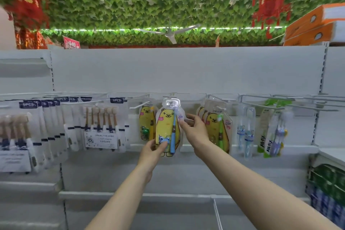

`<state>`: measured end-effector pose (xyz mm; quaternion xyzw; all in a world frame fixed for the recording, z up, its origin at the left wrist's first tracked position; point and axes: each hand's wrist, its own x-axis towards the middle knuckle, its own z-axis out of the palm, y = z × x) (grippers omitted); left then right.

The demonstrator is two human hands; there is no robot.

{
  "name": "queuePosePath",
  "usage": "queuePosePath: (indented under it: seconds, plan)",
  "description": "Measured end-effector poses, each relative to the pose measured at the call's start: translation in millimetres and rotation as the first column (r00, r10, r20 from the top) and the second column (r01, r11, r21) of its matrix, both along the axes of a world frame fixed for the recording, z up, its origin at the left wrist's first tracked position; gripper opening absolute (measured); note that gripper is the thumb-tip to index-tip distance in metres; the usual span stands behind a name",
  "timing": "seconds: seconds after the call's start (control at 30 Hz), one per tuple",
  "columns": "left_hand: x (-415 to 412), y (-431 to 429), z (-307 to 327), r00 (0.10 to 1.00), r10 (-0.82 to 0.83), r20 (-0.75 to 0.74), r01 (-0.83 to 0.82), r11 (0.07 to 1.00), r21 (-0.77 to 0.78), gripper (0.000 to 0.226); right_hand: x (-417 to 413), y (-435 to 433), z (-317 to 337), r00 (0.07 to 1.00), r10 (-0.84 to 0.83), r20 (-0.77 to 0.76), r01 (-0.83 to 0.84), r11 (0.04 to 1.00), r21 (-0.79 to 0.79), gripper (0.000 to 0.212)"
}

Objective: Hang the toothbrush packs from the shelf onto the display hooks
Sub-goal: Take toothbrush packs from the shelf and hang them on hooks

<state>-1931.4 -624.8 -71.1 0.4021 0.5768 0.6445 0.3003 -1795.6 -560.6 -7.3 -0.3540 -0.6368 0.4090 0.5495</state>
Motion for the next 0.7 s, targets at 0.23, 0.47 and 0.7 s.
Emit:
queuePosePath:
  seconds: [0.23,0.47,0.7]
  plan:
    - [26.1,-82.3,4.9,0.973,0.072,-0.218,-0.084,0.995,-0.047,0.065,60.3,-87.1,-7.0,0.945,-0.065,0.322,0.073,0.997,-0.014,0.051]
    - [94.5,-146.5,17.5,0.689,-0.001,-0.725,-0.037,0.999,-0.037,0.060,165.2,-180.6,2.8,0.584,-0.279,0.762,0.060,0.951,0.303,0.045]
    - [215.9,-151.0,40.4,0.508,-0.128,-0.852,0.169,0.984,-0.048,0.054,297.0,-214.4,3.5,0.345,-0.427,0.836,0.130,0.904,0.408,0.049]
